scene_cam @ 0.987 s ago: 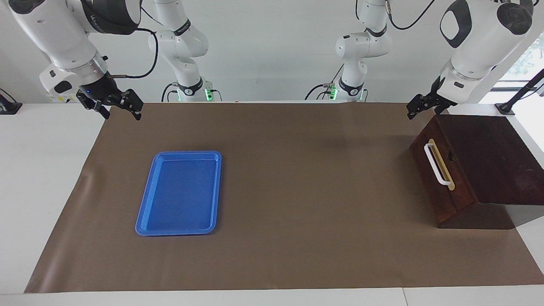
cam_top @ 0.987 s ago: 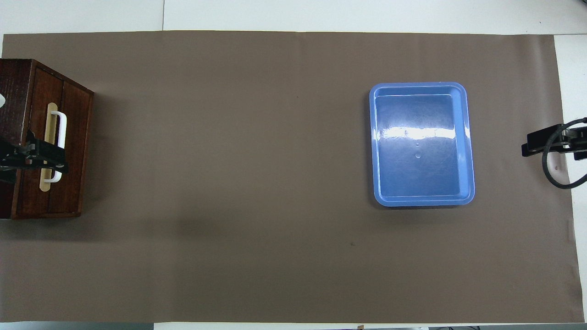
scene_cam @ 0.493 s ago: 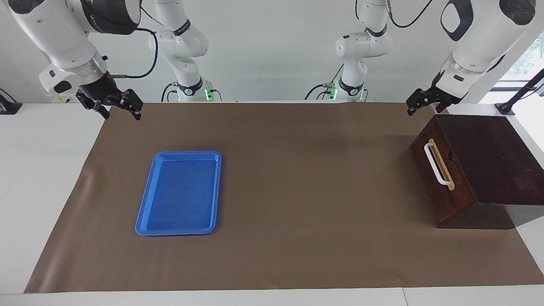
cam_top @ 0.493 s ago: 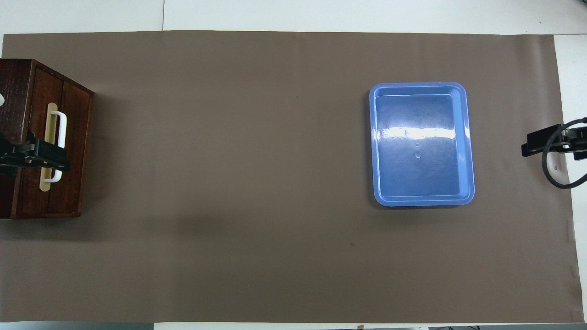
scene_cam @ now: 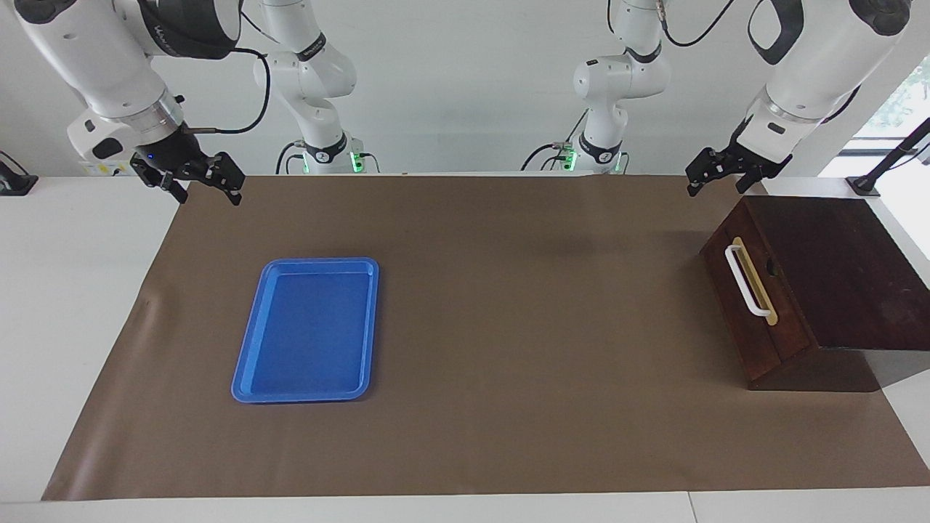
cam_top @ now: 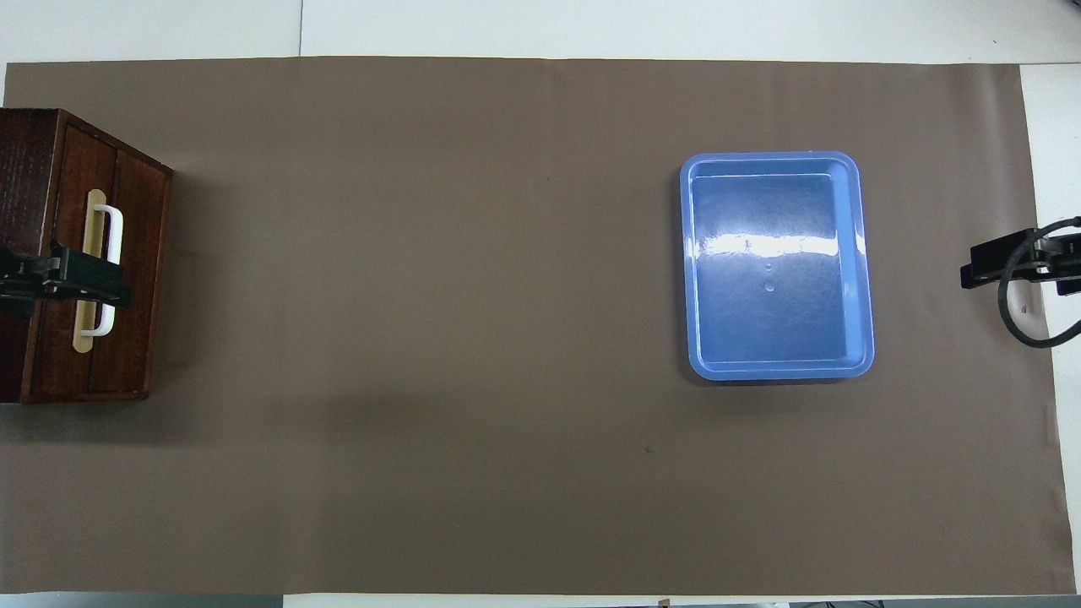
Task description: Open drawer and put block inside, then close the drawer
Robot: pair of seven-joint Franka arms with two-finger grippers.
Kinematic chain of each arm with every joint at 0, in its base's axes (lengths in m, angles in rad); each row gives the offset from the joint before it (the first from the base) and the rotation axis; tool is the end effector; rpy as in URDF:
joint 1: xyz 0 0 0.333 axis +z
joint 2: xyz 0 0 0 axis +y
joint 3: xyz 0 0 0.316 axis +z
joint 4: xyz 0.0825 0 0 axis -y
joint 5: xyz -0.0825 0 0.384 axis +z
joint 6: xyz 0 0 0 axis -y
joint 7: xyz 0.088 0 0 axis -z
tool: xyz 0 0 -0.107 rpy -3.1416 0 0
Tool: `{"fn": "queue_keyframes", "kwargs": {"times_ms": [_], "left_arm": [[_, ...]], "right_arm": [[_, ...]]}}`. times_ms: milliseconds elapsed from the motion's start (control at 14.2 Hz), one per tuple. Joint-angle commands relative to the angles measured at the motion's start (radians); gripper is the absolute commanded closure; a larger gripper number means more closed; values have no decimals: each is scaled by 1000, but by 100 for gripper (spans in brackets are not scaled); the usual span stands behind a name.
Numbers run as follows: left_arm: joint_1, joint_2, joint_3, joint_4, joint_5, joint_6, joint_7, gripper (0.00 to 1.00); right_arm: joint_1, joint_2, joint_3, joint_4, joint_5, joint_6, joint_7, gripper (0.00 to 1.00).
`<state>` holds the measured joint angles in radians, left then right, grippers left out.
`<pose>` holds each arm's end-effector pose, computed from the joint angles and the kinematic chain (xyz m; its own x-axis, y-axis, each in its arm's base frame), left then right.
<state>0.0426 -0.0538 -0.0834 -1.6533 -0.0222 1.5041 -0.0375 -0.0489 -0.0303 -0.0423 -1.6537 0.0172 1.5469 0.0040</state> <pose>0.5285 -0.0253 0.6094 0.9954 -0.0040 -0.0960 -0.0027 -0.9999 0.0141 0.5382 -0.0477 0.6001 0.9926 -0.0943 -0.0765 -0.0959 -0.9952 -0.0181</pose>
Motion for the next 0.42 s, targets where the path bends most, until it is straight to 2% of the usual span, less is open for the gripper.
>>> {"fn": "queue_keyframes", "kwargs": {"times_ms": [0, 352], "left_arm": [[-7, 5, 10, 12, -13, 11, 13, 0], [-7, 6, 4, 18, -13, 16, 7, 0]], "right_arm": [[-22, -22, 12, -24, -16, -2, -33, 0], [-22, -22, 13, -21, -16, -1, -35, 0]]}}
